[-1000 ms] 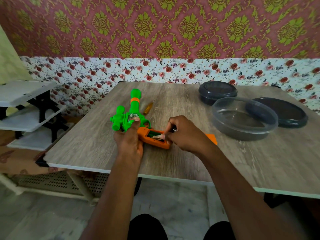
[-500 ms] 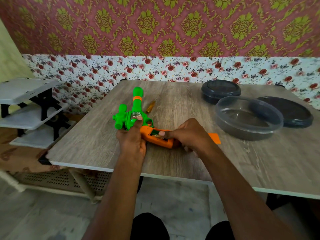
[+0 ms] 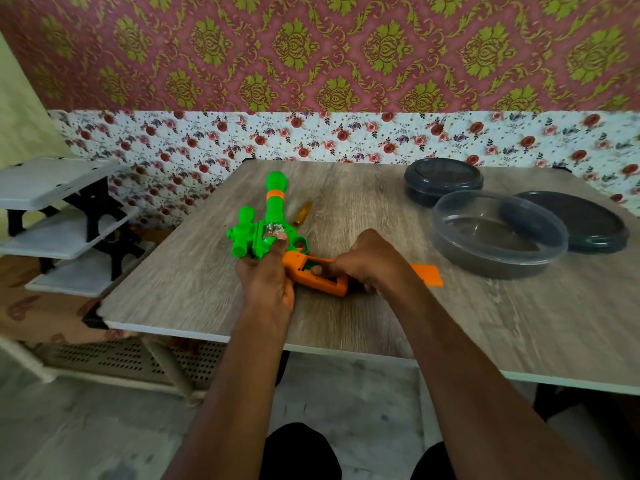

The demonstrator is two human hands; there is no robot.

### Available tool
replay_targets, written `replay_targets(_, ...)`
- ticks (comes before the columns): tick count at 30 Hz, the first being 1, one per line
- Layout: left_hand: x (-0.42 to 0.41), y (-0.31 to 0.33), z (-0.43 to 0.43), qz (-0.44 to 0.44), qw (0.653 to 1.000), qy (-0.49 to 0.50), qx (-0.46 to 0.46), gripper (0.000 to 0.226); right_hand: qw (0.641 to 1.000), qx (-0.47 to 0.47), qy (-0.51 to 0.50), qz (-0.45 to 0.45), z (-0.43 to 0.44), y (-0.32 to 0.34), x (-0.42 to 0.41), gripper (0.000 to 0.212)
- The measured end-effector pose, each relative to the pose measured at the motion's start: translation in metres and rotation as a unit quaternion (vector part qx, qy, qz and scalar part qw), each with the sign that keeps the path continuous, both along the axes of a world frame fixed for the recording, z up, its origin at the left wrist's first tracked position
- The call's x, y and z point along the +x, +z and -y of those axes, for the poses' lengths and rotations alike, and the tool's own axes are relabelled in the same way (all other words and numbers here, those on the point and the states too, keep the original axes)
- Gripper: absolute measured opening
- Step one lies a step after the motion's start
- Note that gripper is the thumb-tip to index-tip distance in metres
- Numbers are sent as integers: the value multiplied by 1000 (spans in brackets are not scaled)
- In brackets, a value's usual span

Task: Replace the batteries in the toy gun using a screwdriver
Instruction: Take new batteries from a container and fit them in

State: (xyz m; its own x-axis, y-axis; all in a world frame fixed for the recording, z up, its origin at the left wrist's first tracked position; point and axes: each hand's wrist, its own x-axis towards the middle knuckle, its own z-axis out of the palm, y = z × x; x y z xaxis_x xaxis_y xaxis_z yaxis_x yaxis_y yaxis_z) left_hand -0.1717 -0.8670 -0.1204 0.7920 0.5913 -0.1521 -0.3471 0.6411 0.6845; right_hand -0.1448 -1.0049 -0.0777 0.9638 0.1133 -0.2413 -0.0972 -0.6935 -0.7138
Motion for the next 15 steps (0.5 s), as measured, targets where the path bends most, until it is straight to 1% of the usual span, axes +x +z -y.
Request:
replay_targets(3, 1, -1, 2, 4, 1000, 3, 1, 38, 1000, -9, 5, 16, 1, -2, 1, 71)
replay_targets(5, 0, 0, 3, 18, 1000, -2, 2, 36, 999, 18, 18, 42, 4, -6, 1, 59)
replay_targets(6, -1, 0, 3, 19, 1000, -6, 1, 36, 997, 45, 32, 59, 6, -6, -1, 43)
replay_targets(7, -1, 1, 3, 16, 1000, -10, -1, 38, 993, 76, 53, 71, 10, -4, -4, 21)
replay_targets(8, -1, 1, 4, 9, 1000, -11, -5, 40, 989, 109, 72, 75, 14, 0, -9, 10)
replay_targets(10, -1, 2, 3, -5, 1000, -11, -9, 42, 976, 169, 115, 76, 20, 6, -16, 32)
replay_targets(11, -1, 2, 3, -11, 1000, -8, -10, 41, 969, 185, 139, 85, 21, 6, -17, 38)
replay_targets(13, 0, 3, 3, -16, 1000, -1, -7, 43, 952, 223, 175, 117, 20, 4, -19, 40)
replay_targets(15, 1, 2, 4, -17, 1000, 5, -8, 48, 939, 249, 181, 154, 19, 0, -18, 37)
